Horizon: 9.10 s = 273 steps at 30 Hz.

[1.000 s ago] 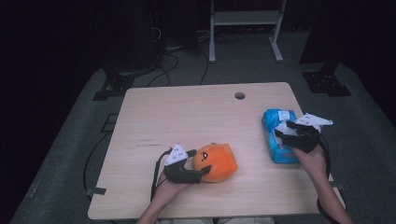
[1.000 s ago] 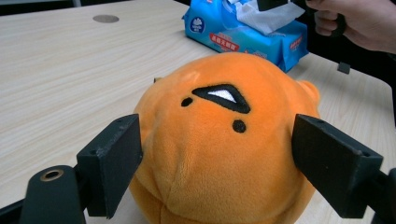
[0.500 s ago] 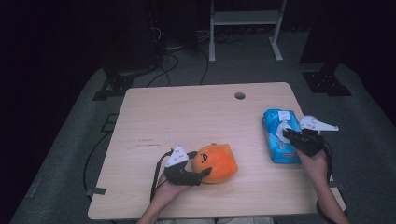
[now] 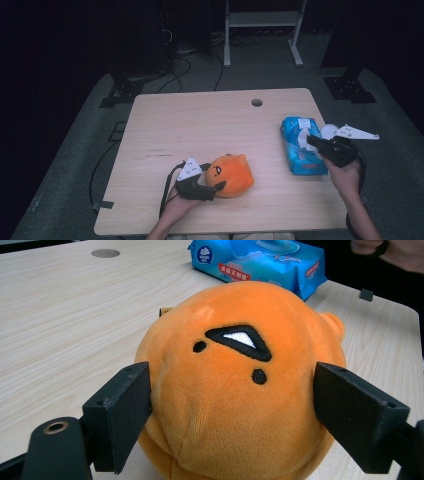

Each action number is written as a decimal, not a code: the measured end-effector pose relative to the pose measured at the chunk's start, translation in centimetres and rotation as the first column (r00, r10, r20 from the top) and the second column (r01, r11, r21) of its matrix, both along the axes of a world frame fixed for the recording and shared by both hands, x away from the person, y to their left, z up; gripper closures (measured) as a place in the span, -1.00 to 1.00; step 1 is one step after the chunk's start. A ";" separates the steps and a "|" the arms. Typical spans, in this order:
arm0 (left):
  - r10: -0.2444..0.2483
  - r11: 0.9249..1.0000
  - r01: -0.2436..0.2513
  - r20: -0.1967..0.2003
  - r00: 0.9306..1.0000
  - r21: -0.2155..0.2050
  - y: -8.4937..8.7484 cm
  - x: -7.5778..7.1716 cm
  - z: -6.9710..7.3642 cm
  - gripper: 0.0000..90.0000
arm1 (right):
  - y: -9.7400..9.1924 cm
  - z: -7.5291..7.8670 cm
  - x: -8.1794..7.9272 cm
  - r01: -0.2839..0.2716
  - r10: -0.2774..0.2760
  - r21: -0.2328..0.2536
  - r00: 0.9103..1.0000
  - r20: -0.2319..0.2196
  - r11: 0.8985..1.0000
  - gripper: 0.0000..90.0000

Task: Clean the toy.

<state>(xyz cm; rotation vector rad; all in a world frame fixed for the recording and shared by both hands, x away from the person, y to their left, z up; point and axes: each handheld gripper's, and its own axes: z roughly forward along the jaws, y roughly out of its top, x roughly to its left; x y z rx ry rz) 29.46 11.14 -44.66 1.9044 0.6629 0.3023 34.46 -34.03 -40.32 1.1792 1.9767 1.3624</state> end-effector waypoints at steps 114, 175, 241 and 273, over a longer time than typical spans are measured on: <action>0.049 0.998 -0.053 -0.123 0.991 -0.027 1.4 2.2 -1.2 -0.43 | 17.1 -1.8 -6.4 -0.423 0.435 -0.174 0.899 0.041 0.889 0.82; -0.066 0.998 0.065 -0.085 0.994 -0.018 2.4 1.5 -0.8 -0.30 | 18.0 -2.1 -4.9 -0.446 0.447 -0.024 0.894 0.038 0.895 0.82; -0.012 0.999 0.006 -0.131 0.991 -0.044 1.4 1.6 -0.5 -0.17 | 16.2 -2.6 -5.5 -0.354 0.360 -0.113 0.932 0.042 0.928 0.82; 0.010 1.000 -0.010 -0.099 0.995 -0.002 0.0 1.4 -0.1 -0.26 | 18.0 -2.2 -5.5 -0.376 0.379 -0.060 0.924 0.055 0.925 0.82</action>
